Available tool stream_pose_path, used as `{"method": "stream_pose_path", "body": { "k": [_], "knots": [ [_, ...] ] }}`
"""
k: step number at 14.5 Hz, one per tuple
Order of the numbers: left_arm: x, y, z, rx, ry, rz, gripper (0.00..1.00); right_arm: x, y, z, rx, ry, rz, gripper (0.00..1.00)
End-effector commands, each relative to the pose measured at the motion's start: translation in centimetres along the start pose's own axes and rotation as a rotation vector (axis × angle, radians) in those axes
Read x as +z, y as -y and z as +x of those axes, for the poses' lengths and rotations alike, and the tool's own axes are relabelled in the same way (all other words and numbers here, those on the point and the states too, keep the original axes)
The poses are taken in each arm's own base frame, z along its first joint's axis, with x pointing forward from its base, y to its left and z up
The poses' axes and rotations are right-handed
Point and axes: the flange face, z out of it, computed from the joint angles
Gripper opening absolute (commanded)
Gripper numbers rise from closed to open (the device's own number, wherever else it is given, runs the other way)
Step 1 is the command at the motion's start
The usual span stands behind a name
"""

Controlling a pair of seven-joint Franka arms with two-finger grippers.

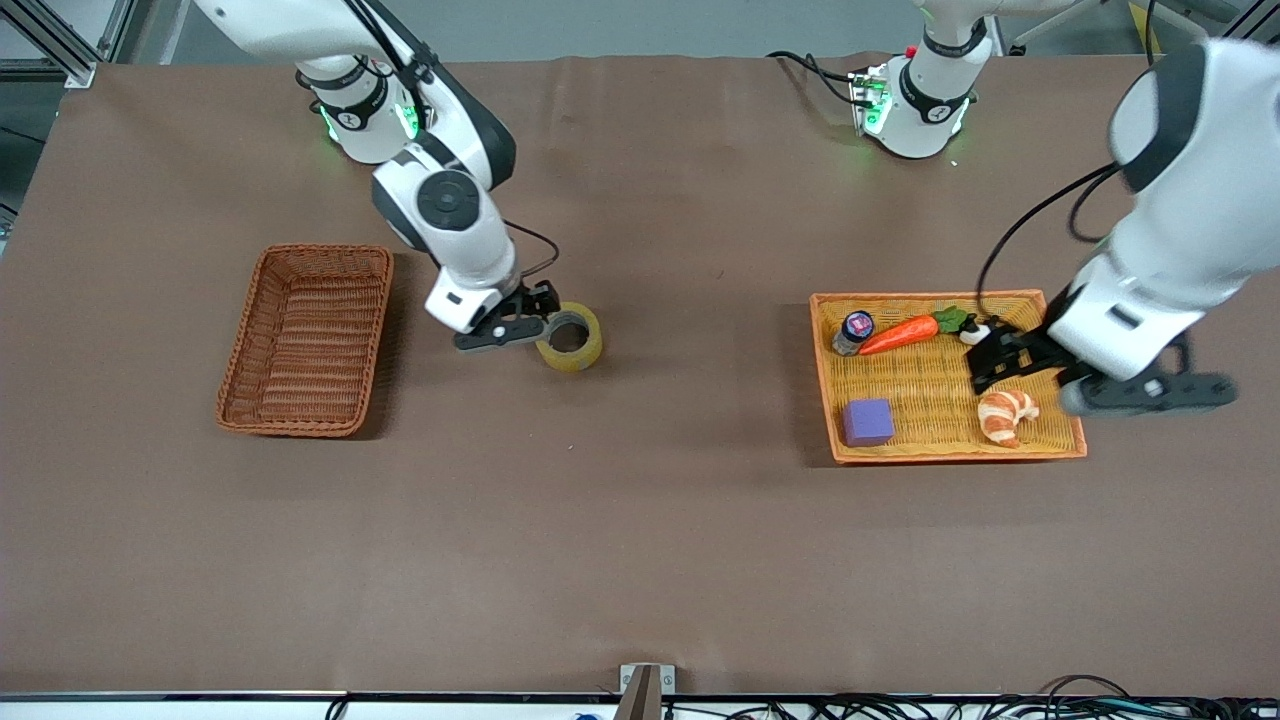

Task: Move tape to another basket
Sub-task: 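Grasp the tape with the right gripper while the left gripper releases it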

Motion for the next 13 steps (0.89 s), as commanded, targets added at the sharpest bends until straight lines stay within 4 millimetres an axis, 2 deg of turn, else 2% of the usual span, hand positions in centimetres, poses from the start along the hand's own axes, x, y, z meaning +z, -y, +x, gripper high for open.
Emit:
{"method": "stream_pose_path", "body": {
  "k": [1, 2, 5, 6, 10, 11, 12, 13],
  "knots": [
    [-2.5, 2.8, -2.7, -0.016, 0.016, 0.019, 1.00, 2.2, 1.7, -0.4, -0.024, -0.015, 0.014, 1.00],
    [-3.2, 3.2, -3.0, 0.011, 0.016, 0.021, 1.00, 2.7, 2.5, -0.7, -0.037, -0.015, 0.023, 1.00],
    [-5.1, 4.6, -4.2, 0.041, 0.046, 0.031, 1.00, 4.6, 1.7, 0.1, -0.022, -0.031, 0.029, 1.00],
    [-5.2, 4.7, -4.3, 0.043, 0.057, 0.028, 1.00, 5.7, 1.9, 0.1, -0.010, -0.026, 0.038, 1.00],
    [-6.8, 5.1, -5.3, 0.044, 0.118, 0.001, 1.00, 7.9, 2.0, 0.5, 0.009, -0.050, 0.005, 0.99],
    [-7.5, 5.4, -5.8, 0.034, 0.111, -0.034, 1.00, 8.5, 1.8, 0.6, 0.008, -0.048, 0.001, 0.93],
    [-7.7, 6.4, -5.8, 0.023, 0.110, -0.052, 1.00, 8.6, 1.7, 0.6, 0.015, -0.055, -0.008, 0.77],
    [-7.8, 6.8, -5.8, 0.028, 0.110, -0.057, 1.00, 8.6, 1.7, 0.6, 0.029, -0.058, -0.015, 0.36]
  ]
}}
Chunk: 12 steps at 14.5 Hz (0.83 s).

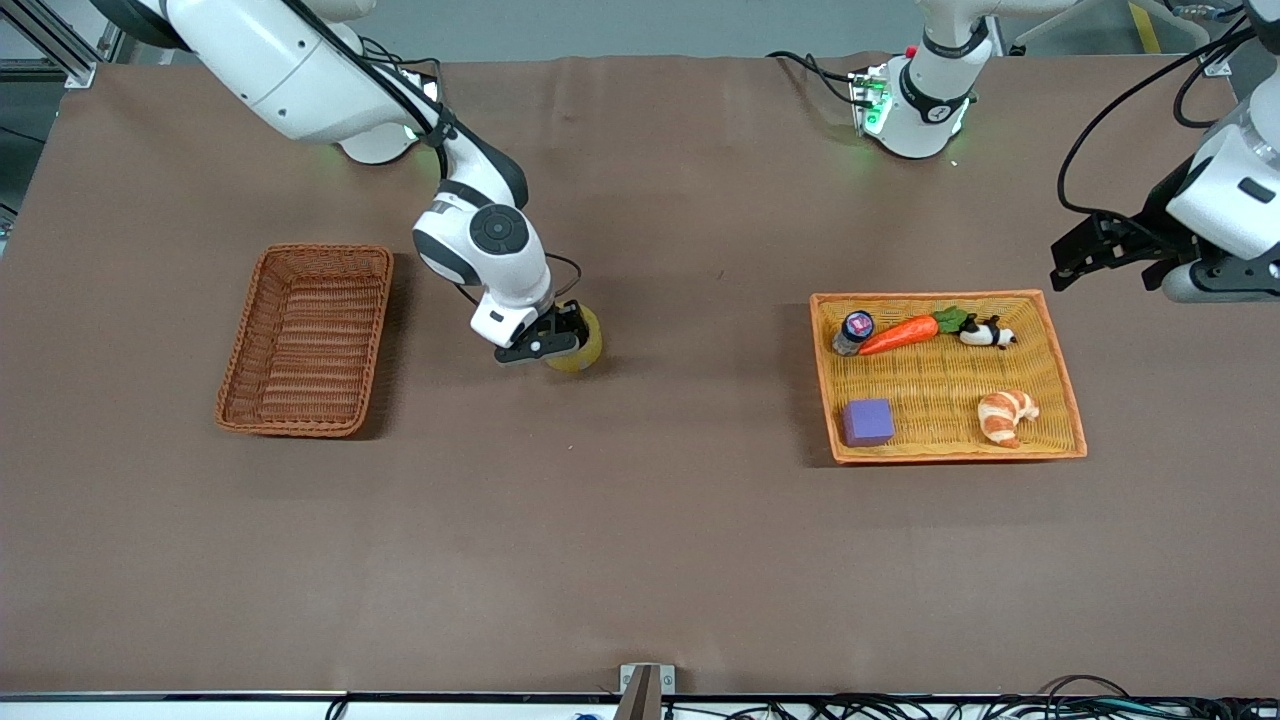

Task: Move tape to another basket
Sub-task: 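Grasp the tape with the right gripper while the left gripper releases it, then carry the tape with the right gripper and lower it into the basket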

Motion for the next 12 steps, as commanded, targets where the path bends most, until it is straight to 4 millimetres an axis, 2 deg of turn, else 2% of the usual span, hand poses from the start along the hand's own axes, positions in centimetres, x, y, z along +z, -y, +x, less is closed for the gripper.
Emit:
{"method": "stream_pose_path", "body": {
  "k": [1, 2, 4, 7, 8, 9, 11, 12],
  "knots": [
    [-1.2, 1.3, -0.8, 0.023, -0.003, -0.033, 1.00, 0.1, -0.1, 0.6, 0.045, -0.019, -0.009, 0.19],
    [-0.9, 1.1, -0.8, 0.029, 0.007, -0.030, 1.00, -0.1, 0.0, 0.6, 0.070, -0.021, -0.010, 0.07],
    [-0.5, -0.3, -0.8, 0.049, 0.014, -0.020, 1.00, -0.3, -0.1, 0.6, 0.097, -0.023, -0.014, 0.00],
    [-0.2, -0.3, -0.7, 0.049, 0.022, -0.018, 1.00, -1.3, -0.9, 1.3, 0.112, -0.043, -0.017, 0.00],
    [0.0, -0.3, -0.8, 0.049, 0.037, -0.015, 1.00, -2.3, -1.1, 1.6, 0.114, -0.057, -0.025, 0.00],
    [0.2, -0.5, -0.7, 0.055, 0.039, 0.000, 1.00, -3.6, -2.0, 1.8, 0.142, -0.060, -0.065, 0.00],
    [0.6, -2.1, -0.9, 0.084, 0.044, 0.033, 1.00, -8.5, -4.0, 2.9, 0.217, -0.125, -0.135, 0.00],
    [0.6, -2.4, -0.9, 0.088, 0.042, 0.039, 1.00, -10.4, -5.4, 3.4, 0.255, -0.137, -0.158, 0.00]
  ]
}}
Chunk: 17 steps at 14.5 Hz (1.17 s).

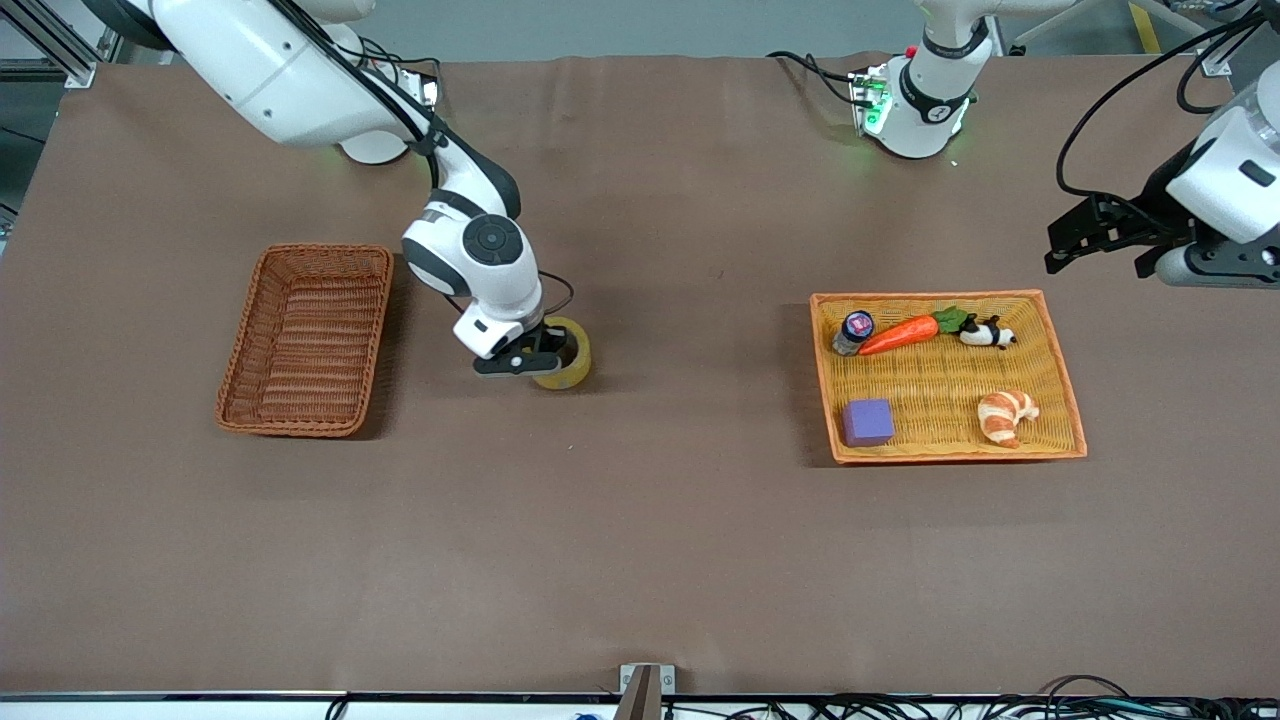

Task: Move tape to another basket
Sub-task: 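Carry the tape with the right gripper and lower it into the basket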

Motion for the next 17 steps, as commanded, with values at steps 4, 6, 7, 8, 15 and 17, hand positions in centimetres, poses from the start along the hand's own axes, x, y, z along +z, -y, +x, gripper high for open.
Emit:
{"method": "stream_pose_path", "body": {
  "k": [4, 6, 7, 8, 15, 17],
  "knots": [
    [0.3, -0.7, 0.0, 0.010, 0.008, 0.030, 1.00, -7.7, -8.8, 3.5, 0.092, -0.065, -0.164, 0.00],
    [0.3, -0.7, 0.1, 0.007, 0.003, 0.029, 1.00, -8.9, -14.4, 5.4, 0.059, 0.008, -0.141, 0.00],
    [0.3, -0.7, 0.1, 0.007, 0.003, 0.029, 1.00, -9.8, -17.2, 6.0, 0.031, 0.042, -0.114, 0.00],
    [0.3, -0.7, 0.2, 0.007, -0.004, 0.028, 1.00, -10.2, -19.9, 6.4, 0.011, 0.076, -0.098, 0.00],
    [0.1, -0.3, 0.3, 0.000, -0.018, 0.028, 1.00, -8.3, -33.3, 4.1, -0.087, 0.183, -0.046, 0.00],
    [0.5, 0.1, 0.6, -0.005, -0.012, 0.028, 1.00, -6.6, -35.8, 2.6, -0.103, 0.187, -0.033, 0.00]
  ]
}}
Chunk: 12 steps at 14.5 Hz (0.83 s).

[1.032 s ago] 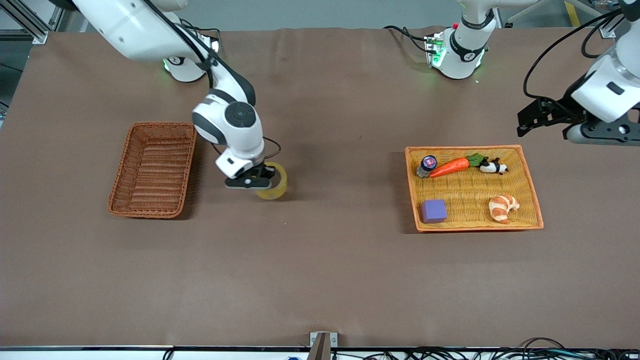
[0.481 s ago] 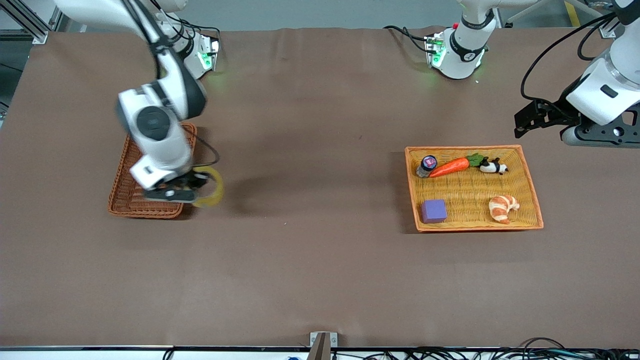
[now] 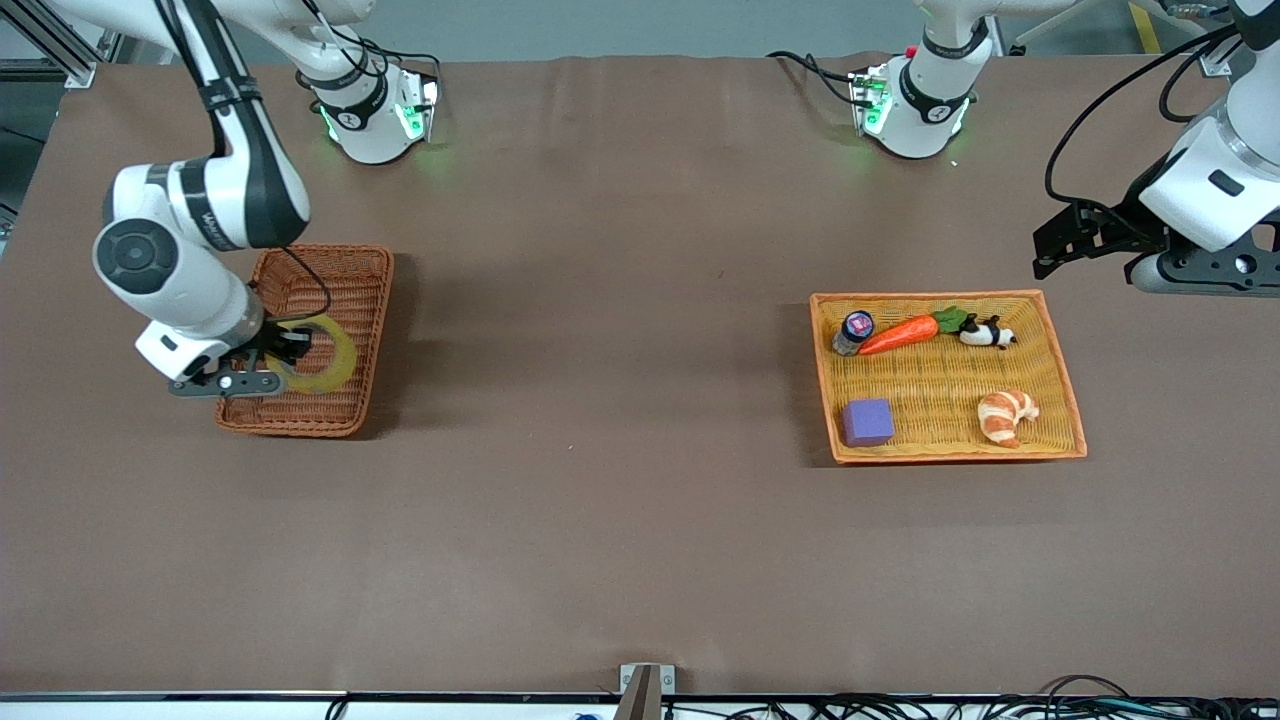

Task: Move tape to another basket
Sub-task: 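Carry the tape with the right gripper and lower it into the basket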

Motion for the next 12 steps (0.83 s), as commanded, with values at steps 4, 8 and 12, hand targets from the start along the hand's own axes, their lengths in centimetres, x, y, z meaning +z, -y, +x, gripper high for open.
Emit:
{"method": "stream_pose_path", "body": {
  "k": [4, 8, 12],
  "knots": [
    [0.0, 1.1, 0.2, -0.014, -0.010, 0.018, 1.00, 7.0, -4.5, -5.6, -0.014, -0.050, 0.047, 0.00],
    [-0.1, 1.9, 0.3, -0.011, -0.012, 0.018, 1.00, 10.7, -3.2, -7.3, -0.021, -0.093, 0.060, 0.01],
    [-0.2, 2.3, 0.2, -0.017, -0.013, 0.020, 1.00, 13.9, -2.7, -7.0, -0.027, -0.110, 0.067, 0.14]
  ]
}}
